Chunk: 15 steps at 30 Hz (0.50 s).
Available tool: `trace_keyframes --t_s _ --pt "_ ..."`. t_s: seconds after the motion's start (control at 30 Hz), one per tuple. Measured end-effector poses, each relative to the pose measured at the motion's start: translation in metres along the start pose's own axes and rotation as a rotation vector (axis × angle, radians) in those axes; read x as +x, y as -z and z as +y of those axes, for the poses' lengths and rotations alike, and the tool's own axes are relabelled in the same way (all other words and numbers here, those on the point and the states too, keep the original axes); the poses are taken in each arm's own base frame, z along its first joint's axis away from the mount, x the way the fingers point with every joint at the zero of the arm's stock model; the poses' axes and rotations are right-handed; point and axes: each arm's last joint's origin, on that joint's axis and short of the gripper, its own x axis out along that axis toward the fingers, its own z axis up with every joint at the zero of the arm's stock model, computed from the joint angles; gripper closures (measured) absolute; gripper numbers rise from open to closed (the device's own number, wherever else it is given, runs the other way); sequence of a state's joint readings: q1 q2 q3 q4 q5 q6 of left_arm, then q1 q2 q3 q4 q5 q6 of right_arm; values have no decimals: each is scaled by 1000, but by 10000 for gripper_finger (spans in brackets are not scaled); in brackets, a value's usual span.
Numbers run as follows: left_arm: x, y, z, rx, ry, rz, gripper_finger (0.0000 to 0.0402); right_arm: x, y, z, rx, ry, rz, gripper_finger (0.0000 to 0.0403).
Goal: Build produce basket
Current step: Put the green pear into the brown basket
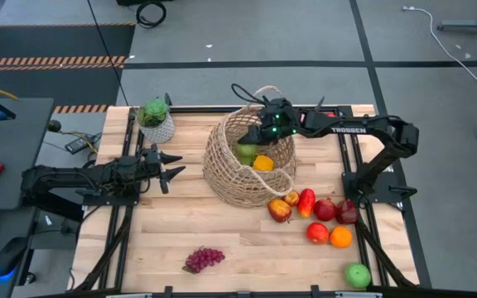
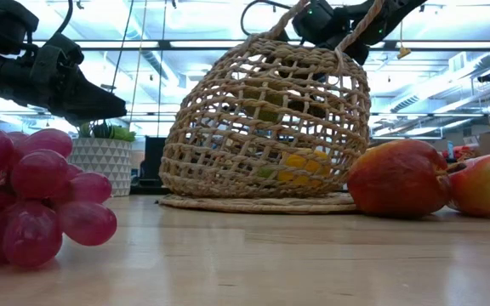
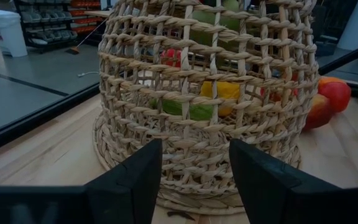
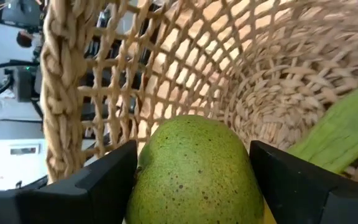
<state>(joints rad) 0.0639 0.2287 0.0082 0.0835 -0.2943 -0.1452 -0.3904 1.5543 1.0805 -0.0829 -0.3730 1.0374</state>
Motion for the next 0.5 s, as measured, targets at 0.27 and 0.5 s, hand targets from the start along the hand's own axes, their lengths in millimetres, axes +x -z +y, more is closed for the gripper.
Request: trace_keyframes --t_s 0.27,0.5 --pt "0 0 0 0 0 0 208 18 13 -2 -65 78 -39 91" --pt "0 0 0 0 0 0 203 44 21 -22 -36 157 10 91"
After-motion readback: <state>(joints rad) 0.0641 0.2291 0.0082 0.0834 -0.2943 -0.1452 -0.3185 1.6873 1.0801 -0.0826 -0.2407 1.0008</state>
